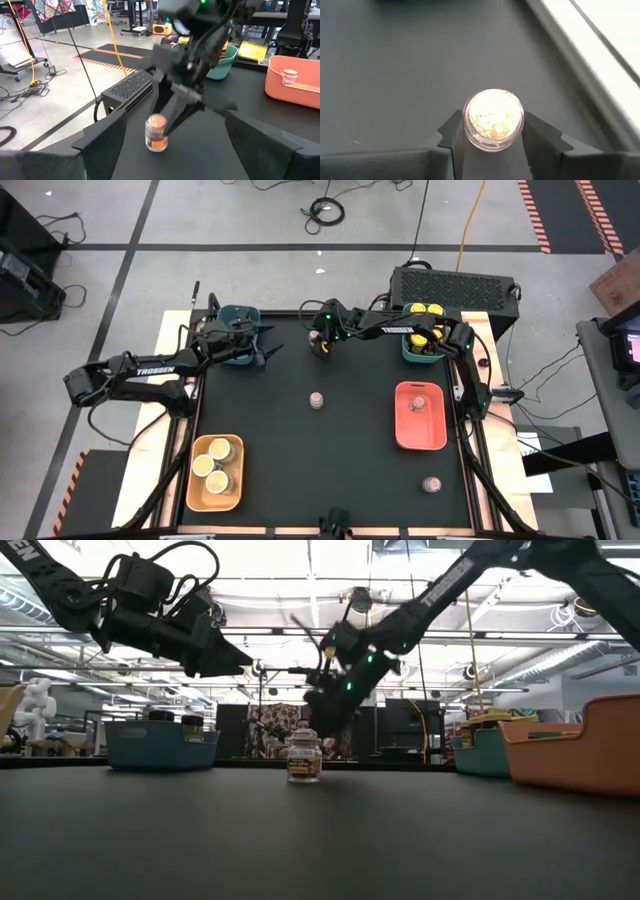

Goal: Sort spices by type
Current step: Put the brown spice bottle into the orange bin

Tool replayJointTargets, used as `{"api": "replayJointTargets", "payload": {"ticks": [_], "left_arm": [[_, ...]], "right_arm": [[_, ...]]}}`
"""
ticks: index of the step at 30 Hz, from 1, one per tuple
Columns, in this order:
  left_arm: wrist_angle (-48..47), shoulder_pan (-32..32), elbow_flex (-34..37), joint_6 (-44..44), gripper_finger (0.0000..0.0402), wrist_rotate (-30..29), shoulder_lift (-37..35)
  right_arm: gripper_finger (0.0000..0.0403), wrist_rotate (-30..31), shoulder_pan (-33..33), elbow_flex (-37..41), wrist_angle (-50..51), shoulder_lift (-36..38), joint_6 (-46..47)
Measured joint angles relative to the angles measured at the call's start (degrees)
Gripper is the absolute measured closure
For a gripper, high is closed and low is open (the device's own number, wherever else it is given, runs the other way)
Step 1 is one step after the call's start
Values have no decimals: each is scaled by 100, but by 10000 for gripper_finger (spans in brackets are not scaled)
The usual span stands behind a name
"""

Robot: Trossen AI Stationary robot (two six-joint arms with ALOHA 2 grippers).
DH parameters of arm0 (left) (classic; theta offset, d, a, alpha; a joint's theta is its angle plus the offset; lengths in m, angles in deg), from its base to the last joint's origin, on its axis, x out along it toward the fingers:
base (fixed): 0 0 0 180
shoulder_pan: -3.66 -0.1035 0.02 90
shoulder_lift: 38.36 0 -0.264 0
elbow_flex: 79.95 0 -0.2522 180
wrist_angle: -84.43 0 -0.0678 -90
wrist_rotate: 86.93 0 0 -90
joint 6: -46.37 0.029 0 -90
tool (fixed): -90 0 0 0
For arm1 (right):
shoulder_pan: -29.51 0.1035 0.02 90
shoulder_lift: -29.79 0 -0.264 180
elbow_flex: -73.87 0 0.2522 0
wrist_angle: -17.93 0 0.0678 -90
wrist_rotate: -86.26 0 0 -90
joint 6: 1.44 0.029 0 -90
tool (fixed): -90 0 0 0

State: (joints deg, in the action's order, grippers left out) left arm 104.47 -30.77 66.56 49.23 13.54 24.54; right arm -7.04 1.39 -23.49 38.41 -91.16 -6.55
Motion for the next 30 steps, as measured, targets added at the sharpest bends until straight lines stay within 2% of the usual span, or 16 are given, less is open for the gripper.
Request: {"api": "replayJointTargets", "payload": {"ticks": [4,10,21,25,30], "left_arm": [[8,2,0,-1,61,85,0],[-39,9,0,-4,61,370,0],[-48,9,0,50,61,764,0],[-44,9,0,52,61,901,0],[-50,10,0,48,61,1074,0]], "right_arm": [[262,11,47,-3,286,522,-9],[252,12,418,-8,1385,1433,221],[253,59,1827,-8,3258,2838,1466],[252,646,2411,217,3725,3230,2087],[251,1208,3064,1273,3735,3944,3463]]}}
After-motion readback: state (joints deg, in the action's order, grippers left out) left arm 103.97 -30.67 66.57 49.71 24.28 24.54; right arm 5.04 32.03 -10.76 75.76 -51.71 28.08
